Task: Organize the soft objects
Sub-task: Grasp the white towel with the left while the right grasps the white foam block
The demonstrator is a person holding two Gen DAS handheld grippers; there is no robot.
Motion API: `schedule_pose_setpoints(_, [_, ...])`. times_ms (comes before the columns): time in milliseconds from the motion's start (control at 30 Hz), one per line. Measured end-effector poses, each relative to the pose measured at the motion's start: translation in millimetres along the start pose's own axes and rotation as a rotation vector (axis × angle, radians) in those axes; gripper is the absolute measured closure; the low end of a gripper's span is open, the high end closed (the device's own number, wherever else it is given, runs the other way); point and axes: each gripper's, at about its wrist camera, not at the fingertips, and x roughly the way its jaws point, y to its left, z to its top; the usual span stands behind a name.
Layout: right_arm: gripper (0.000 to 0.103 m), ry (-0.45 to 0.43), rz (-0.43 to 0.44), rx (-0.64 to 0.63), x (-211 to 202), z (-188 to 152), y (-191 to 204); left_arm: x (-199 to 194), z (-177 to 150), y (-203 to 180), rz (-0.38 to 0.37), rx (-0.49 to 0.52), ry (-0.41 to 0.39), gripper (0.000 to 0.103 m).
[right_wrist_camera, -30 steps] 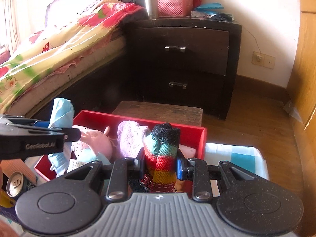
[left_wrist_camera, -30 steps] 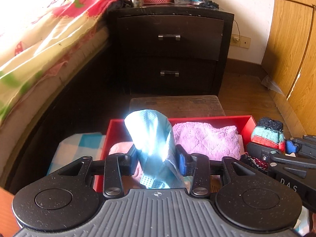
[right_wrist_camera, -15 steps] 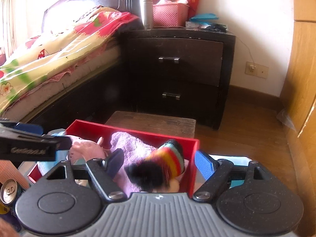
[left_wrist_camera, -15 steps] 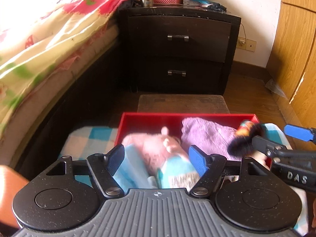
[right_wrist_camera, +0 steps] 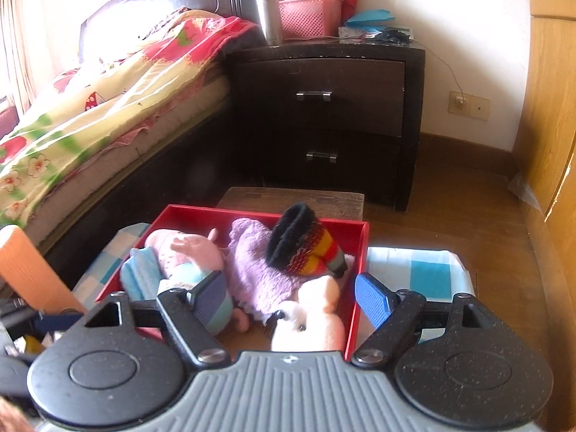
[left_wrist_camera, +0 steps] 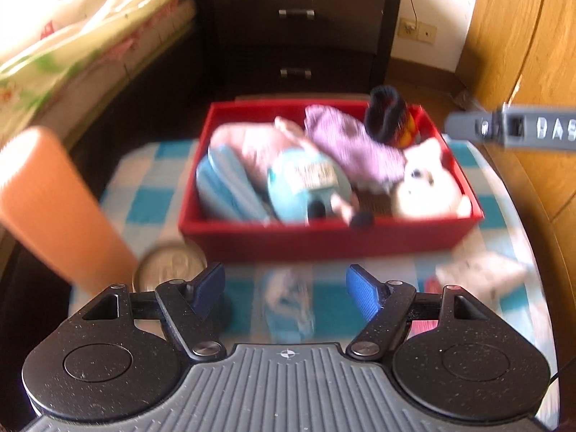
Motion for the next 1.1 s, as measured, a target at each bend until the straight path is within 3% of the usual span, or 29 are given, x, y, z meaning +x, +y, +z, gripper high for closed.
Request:
schedule_pose_setpoints(433, [0.046, 0.102, -0.006, -0.034, -32.9, -51.1, 5.7, 1.3, -61.6, 8.8, 0.011, -0.005, 0.109, 0.025])
schedule_pose_setpoints(733, [0.045, 0.150, -0.009, -0.044, -36.3, -74.3, 3.1, 26.4, -73.3, 11.8, 0.015, -0.039, 0.182, 0.022])
schedule_pose_setpoints(967, [0.045, 0.182, -0.020, -0.049, -28.9, -77.0, -7.1, 42.5, -74.4, 10.3, 0.011, -0.069, 0.210, 0.013])
schedule_pose_setpoints(1033, [0.043, 0.200, -0.033, -0.050, -25.7, -78.1, -13.2, 41.1, -75.4, 6.8, 0.010, -0.054, 0.206, 0.018])
schedule_pose_setpoints(1067, [0.042, 0.207, -0.042, -0.050, -24.2, -78.8, -16.9, 38.6, -75.2, 4.9, 0.002, -0.045, 0.203, 0.027])
schedule_pose_setpoints(1100, [0.042, 0.215, -0.051, -0.050, -23.0, -79.1, -21.1, 34.8, -75.3, 3.7, -0.013, -0.040, 0.199, 0.044])
